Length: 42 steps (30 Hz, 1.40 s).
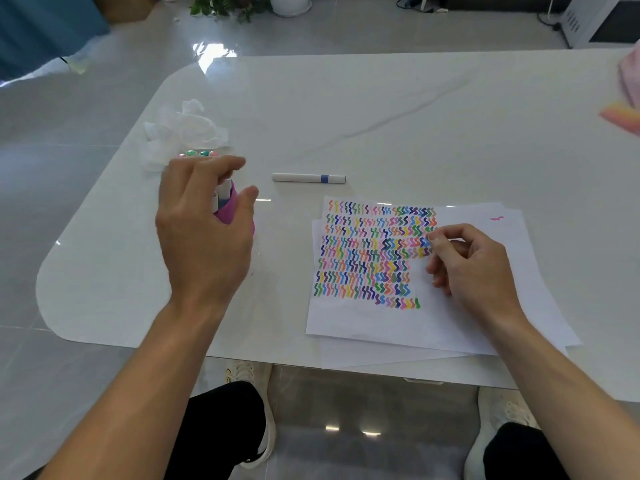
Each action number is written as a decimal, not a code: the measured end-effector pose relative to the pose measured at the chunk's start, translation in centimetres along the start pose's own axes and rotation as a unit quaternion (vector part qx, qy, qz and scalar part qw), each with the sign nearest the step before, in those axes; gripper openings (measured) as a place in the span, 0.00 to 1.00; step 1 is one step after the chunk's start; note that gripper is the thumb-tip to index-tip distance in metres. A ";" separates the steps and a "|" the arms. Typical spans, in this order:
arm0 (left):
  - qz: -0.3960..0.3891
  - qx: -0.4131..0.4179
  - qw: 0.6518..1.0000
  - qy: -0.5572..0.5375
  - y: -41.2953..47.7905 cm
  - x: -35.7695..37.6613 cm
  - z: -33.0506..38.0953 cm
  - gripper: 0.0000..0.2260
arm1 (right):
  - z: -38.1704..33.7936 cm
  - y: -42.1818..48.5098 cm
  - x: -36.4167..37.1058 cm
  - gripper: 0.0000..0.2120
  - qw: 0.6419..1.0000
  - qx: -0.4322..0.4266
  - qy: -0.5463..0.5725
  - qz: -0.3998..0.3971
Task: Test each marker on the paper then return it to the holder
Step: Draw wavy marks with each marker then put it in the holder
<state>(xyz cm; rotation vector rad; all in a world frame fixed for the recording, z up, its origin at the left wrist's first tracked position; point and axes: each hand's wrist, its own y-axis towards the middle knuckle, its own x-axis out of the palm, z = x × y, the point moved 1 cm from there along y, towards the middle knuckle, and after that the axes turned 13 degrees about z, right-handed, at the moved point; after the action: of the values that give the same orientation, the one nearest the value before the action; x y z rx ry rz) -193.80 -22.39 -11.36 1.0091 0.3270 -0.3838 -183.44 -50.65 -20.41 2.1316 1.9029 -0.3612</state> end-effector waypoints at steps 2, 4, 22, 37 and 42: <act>-0.015 0.026 1.000 -0.011 -0.4 0.6 0.7 0.12 | 0.0 0.0 -0.1 0.07 1.000 -0.001 0.003 -0.002; -0.034 0.040 0.998 -0.030 -0.8 1.3 1.3 0.09 | -0.1 0.0 -0.2 0.07 1.000 0.001 0.009 -0.004; -0.324 -0.051 0.943 0.056 -3.0 12.0 1.0 0.24 | 0.1 -0.1 -1.6 0.06 0.999 -0.016 0.039 0.001; -0.260 -0.028 0.952 0.157 -2.7 12.9 0.4 0.20 | 0.8 -0.4 -2.0 0.05 0.999 -0.026 0.014 -0.023; -0.229 -0.033 0.956 0.178 -3.0 12.7 1.0 0.09 | 0.7 -0.4 -1.8 0.05 0.999 -0.029 0.008 -0.025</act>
<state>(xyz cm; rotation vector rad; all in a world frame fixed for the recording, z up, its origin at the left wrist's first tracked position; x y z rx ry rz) -183.79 -26.72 -18.61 0.9304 0.9038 -0.6052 -184.09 -52.55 -20.43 2.0586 1.9542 -0.2967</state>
